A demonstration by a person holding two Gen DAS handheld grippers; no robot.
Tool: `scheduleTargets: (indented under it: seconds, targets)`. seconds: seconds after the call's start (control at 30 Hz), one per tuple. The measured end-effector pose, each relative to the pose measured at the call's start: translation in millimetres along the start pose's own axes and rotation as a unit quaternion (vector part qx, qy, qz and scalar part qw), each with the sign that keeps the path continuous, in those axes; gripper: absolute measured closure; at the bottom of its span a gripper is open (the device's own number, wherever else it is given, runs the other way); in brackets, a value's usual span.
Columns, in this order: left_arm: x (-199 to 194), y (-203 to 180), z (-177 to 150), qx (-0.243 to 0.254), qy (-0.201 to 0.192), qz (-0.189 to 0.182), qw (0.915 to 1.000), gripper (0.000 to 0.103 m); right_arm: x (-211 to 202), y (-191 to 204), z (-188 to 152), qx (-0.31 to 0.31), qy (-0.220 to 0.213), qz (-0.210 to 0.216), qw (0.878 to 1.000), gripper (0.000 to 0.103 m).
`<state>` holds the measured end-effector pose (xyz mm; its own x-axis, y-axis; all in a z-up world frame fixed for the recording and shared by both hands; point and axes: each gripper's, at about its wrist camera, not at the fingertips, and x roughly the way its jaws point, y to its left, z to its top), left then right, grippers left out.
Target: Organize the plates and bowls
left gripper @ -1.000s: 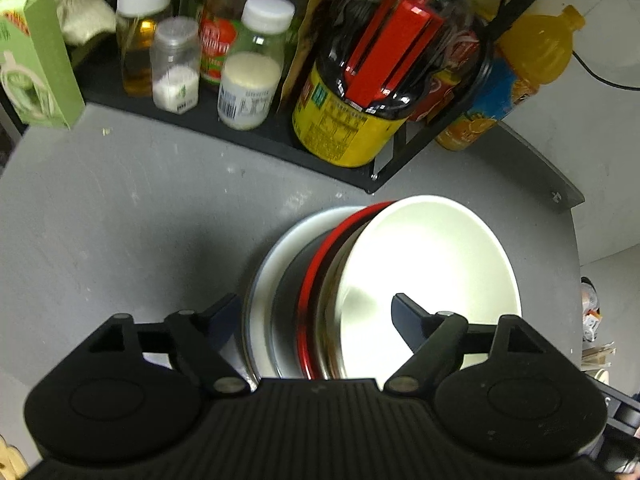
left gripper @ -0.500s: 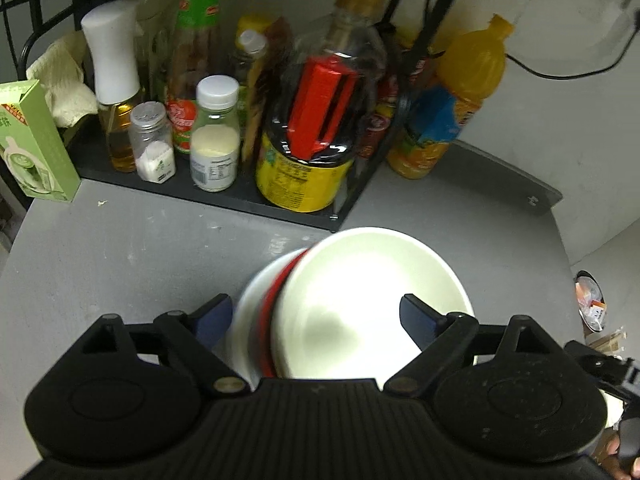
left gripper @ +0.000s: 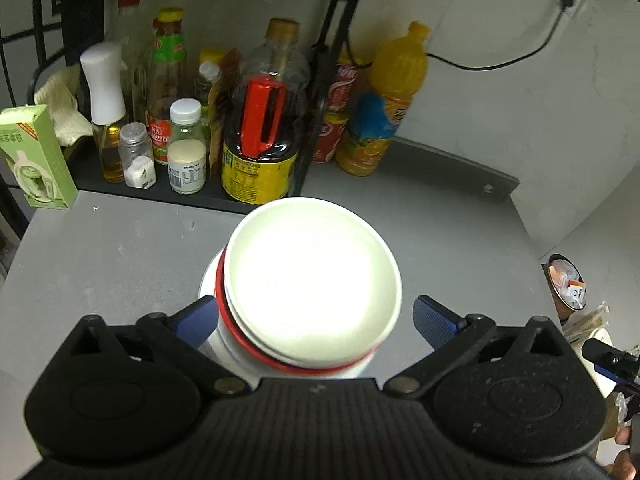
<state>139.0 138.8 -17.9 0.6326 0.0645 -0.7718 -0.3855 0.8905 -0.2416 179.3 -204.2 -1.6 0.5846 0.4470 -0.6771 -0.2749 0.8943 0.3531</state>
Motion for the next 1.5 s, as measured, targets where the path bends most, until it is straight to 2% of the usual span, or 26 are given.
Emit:
scheduleTargets:
  seconds: [0.1,0.2,0.27,0.37,0.67,0.97,1.5]
  targets:
    - [-18.1,-4.5,-12.9,-0.001,0.000,-0.019,0.9998,0.001,-19.8,-2.2,-11.5,0.004,-0.007,-0.009,1.000,0.000]
    - [-33.9,-9.2,-28.2,0.017,-0.005,-0.010,0.9998,0.001,-39.4,-2.1,-23.9,-0.004,-0.019,-0.020,1.000,0.000]
    - [-44.5,-8.8,-37.4,0.009,-0.005,-0.024,0.9996,0.001,-51.7,-2.5,-31.0,-0.006,-0.024,-0.022,0.999,0.000]
    - [-61.3,-11.2,-51.2,0.021,-0.013,-0.024,0.9994,0.001,-69.3,-2.6,-41.2,-0.011,-0.031,-0.023,0.999,0.000]
    - [-97.7,-14.9,-86.4,0.042,-0.014,-0.054,0.9976,0.001,-108.3,4.1,-63.5,-0.021,-0.049,-0.036,0.998,0.000]
    - [-126.7,-16.8,-113.6,0.059,-0.019,-0.068,0.9957,0.001,-142.6,15.9,-83.0,-0.035,-0.066,-0.048,0.996,0.000]
    - [-165.9,-21.5,-146.1,0.105,-0.048,-0.053,0.9919,0.001,-174.1,34.3,-111.2,-0.059,-0.081,-0.040,0.994,0.000]
